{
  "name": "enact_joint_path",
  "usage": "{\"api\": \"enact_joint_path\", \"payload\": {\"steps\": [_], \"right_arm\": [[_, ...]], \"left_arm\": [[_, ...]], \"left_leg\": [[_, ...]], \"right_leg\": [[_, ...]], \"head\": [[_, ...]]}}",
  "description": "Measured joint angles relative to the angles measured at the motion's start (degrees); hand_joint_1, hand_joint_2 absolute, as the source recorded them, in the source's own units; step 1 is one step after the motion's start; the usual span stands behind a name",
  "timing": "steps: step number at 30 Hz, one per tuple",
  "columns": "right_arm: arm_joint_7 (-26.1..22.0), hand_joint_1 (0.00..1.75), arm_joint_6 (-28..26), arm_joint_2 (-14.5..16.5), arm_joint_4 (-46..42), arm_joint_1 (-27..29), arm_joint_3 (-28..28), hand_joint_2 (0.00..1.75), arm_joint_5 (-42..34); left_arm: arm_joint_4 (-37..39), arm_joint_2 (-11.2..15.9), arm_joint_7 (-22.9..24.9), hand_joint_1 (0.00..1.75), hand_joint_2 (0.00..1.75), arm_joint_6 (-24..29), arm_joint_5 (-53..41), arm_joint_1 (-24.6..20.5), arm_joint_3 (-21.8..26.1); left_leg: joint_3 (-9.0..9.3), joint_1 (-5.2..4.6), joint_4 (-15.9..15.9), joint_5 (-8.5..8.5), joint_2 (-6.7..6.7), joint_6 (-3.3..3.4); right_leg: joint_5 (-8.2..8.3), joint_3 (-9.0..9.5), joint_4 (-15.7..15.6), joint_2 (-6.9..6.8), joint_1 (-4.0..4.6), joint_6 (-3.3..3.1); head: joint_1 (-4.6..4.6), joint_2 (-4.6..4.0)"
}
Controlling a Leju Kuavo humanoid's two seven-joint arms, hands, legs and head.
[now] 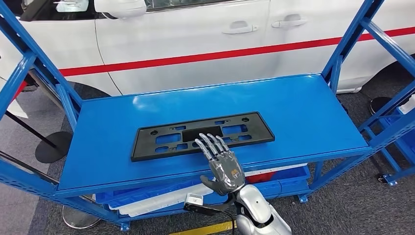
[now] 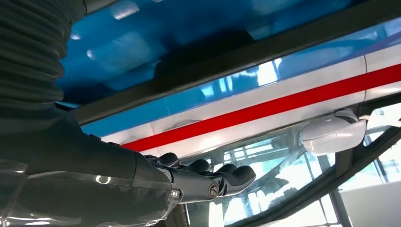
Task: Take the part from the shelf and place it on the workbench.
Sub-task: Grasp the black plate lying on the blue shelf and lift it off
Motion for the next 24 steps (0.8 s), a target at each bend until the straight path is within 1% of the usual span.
{"api": "enact_joint_path", "payload": {"steps": [1,2,4,5,6,7,8,10,11,12,13,14,15,16,17,18,19,21,22,23,24], "right_arm": [[0.6,0.00,0.3,0.3,1.0,-1.1,0.1,1.75,-0.6],[1.5,0.00,1.0,0.4,1.6,-2.0,0.1,1.75,-1.4],[2.8,0.00,3.1,0.0,1.9,-3.4,0.2,1.75,-3.7],[2.9,0.00,4.2,-0.2,2.0,-4.1,0.2,1.75,-4.8],[2.7,0.00,5.1,-0.5,2.2,-5.1,0.3,1.75,-5.6],[2.6,0.00,5.7,-0.6,2.4,-6.2,0.5,1.75,-6.0],[2.7,0.00,6.3,-0.7,2.9,-7.3,0.7,1.75,-6.2],[3.7,0.00,7.3,-0.6,4.1,-9.3,1.4,1.75,-5.9],[4.3,0.00,7.9,-0.6,4.7,-10.1,1.7,1.75,-5.5],[4.8,0.00,8.4,-0.6,5.4,-10.9,2.0,1.75,-5.2],[5.2,0.00,8.9,-0.6,5.9,-11.8,2.2,1.75,-4.9],[5.6,0.00,9.5,-0.6,6.5,-12.9,2.5,1.75,-4.4],[5.9,0.00,10.1,-0.5,7.1,-14.1,2.9,1.75,-3.8],[6.1,0.00,10.7,-0.3,7.9,-15.4,3.2,1.75,-3.1],[6.3,0.00,11.2,0.0,8.9,-16.5,3.7,1.75,-2.3],[6.4,0.00,11.4,0.3,10.1,-17.6,4.1,1.75,-1.5],[6.3,0.00,11.4,0.8,11.5,-18.6,4.5,1.75,-0.8],[6.1,0.00,11.1,2.0,14.7,-20.7,5.3,1.75,0.1],[5.8,0.00,10.7,2.6,16.3,-21.7,5.6,1.75,0.3],[5.6,0.00,10.4,3.2,17.9,-22.7,5.9,1.75,0.4],[5.4,0.00,10.1,3.7,19.4,-23.5,6.2,1.75,0.4]], "left_arm": [[0.0,0.1,-0.2,0.00,0.00,-0.8,-0.3,-0.1,-0.1],[0.0,0.3,-0.7,0.00,0.00,-2.1,-0.8,-0.1,-0.4],[0.0,0.9,-1.7,0.00,0.00,-4.9,-1.6,0.1,-1.1],[0.0,1.1,-2.0,0.00,0.00,-5.4,-1.6,0.2,-1.4],[0.0,1.2,-2.2,0.00,0.00,-5.2,-1.4,0.4,-1.6],[0.0,1.2,-2.3,0.00,0.00,-4.7,-1.2,0.5,-1.6],[0.0,1.2,-2.2,0.00,0.00,-4.0,-1.0,0.6,-1.7],[0.0,1.0,-1.3,0.00,0.00,-3.0,-1.0,0.6,-2.0],[0.0,0.9,-0.6,0.00,0.00,-2.7,-1.0,0.6,-2.2],[0.0,0.7,0.0,0.00,0.00,-2.7,-1.1,0.6,-2.4],[0.0,0.6,0.6,0.00,0.00,-2.7,-1.2,0.6,-2.6],[0.0,0.4,1.1,0.00,0.00,-2.7,-1.2,0.5,-2.7],[0.0,0.2,1.5,0.00,0.00,-2.7,-1.0,0.5,-2.8],[0.0,0.1,1.9,0.00,0.00,-2.6,-0.8,0.4,-2.8],[0.0,0.0,2.3,0.00,0.00,-2.3,-0.5,0.2,-2.8],[0.0,-0.1,2.5,0.00,0.00,-2.0,-0.2,0.2,-2.8],[0.0,-0.2,2.7,0.00,0.00,-1.7,0.1,0.1,-2.8],[0.0,-0.4,2.9,0.00,0.00,-1.1,0.5,0.1,-2.8],[0.0,-0.5,3.0,0.00,0.00,-0.9,0.8,0.1,-2.7],[0.0,-0.6,3.0,0.00,0.00,-0.8,1.0,0.2,-2.7],[0.0,-0.7,3.1,0.00,0.00,-0.6,1.2,0.2,-2.7]], "left_leg": [[1.41,-0.17,-3.1,1.06,0.02,0.36],[2.15,-0.36,-4.9,1.47,0.02,0.67],[2.17,-0.57,-5.5,1.63,-0.05,1.08],[2.17,-0.40,-5.8,1.87,-0.02,1.32],[2.22,-0.24,-6.0,2.11,0.03,1.55],[2.25,-0.06,-6.3,2.36,0.15,1.78],[2.25,0.07,-6.5,2.56,0.29,1.95],[2.01,0.00,-6.5,2.69,0.42,2.13],[1.92,-0.02,-6.5,2.71,0.40,2.16],[1.88,-0.02,-6.4,2.72,0.34,2.17],[1.89,0.00,-6.4,2.70,0.27,2.12],[1.94,0.02,-6.2,2.65,0.20,2.02],[1.95,0.00,-6.1,2.55,0.17,1.84],[1.88,-0.09,-5.8,2.42,0.15,1.60],[1.78,-0.18,-5.7,2.35,0.15,1.31],[1.68,-0.27,-5.6,2.31,0.15,1.00],[1.63,-0.30,-5.7,2.34,0.16,0.67],[1.44,-0.16,-5.3,2.00,0.18,-0.04],[0.91,-0.09,-4.1,1.17,0.18,-0.39],[-0.17,-0.02,-1.7,-0.26,0.18,-0.69],[-1.77,0.05,1.9,-2.11,0.18,-0.92]], "right_leg": [[0.02,-0.04,0.1,0.02,0.07,0.15],[0.07,-0.10,0.1,-0.03,0.10,0.39],[0.27,-0.21,0.0,-0.13,0.05,1.02],[0.27,-0.25,0.0,-0.18,0.05,1.34],[-0.12,-0.48,0.5,-0.20,0.05,1.67],[-1.10,-1.13,1.9,-0.21,0.04,1.98],[-2.63,-2.26,4.3,-0.23,-0.05,2.26],[-6.29,-5.64,11.6,-0.23,-0.35,2.65],[-7.20,-7.00,14.6,-0.22,-0.50,2.75],[-7.09,-7.56,15.8,-0.22,-0.61,2.78],[-5.73,-6.88,14.4,-0.23,-0.68,2.74],[-3.60,-5.20,11.0,-0.23,-0.73,2.65],[-1.85,-3.12,6.9,-0.22,-0.72,2.50],[-0.55,-1.42,3.3,-0.20,-0.63,2.29],[0.00,-0.42,1.1,-0.17,-0.54,2.06],[-0.10,-0.15,0.3,-0.12,-0.41,1.79],[-0.02,-0.25,0.2,-0.06,-0.28,1.49],[0.18,-0.23,0.0,-0.06,-0.36,0.80],[0.30,-0.21,-0.2,-0.10,-0.45,0.43],[0.39,-0.21,-0.3,-0.17,-0.53,0.11],[0.39,-0.25,-0.3,-0.24,-0.49,-0.10]], "head": [[0.00,0.00],[0.00,0.00],[-0.01,0.00],[-0.01,0.00],[-0.01,0.00],[-0.01,0.00],[-0.01,0.00],[-0.01,0.00],[-0.01,0.00],[-0.01,0.00],[-0.01,0.00],[-0.01,0.00],[-0.01,0.00],[-0.01,0.00],[-0.01,0.00],[-0.01,0.00],[-0.01,0.00],[-0.01,0.00],[-0.01,0.00],[-0.02,0.00],[-0.02,0.00]]}}
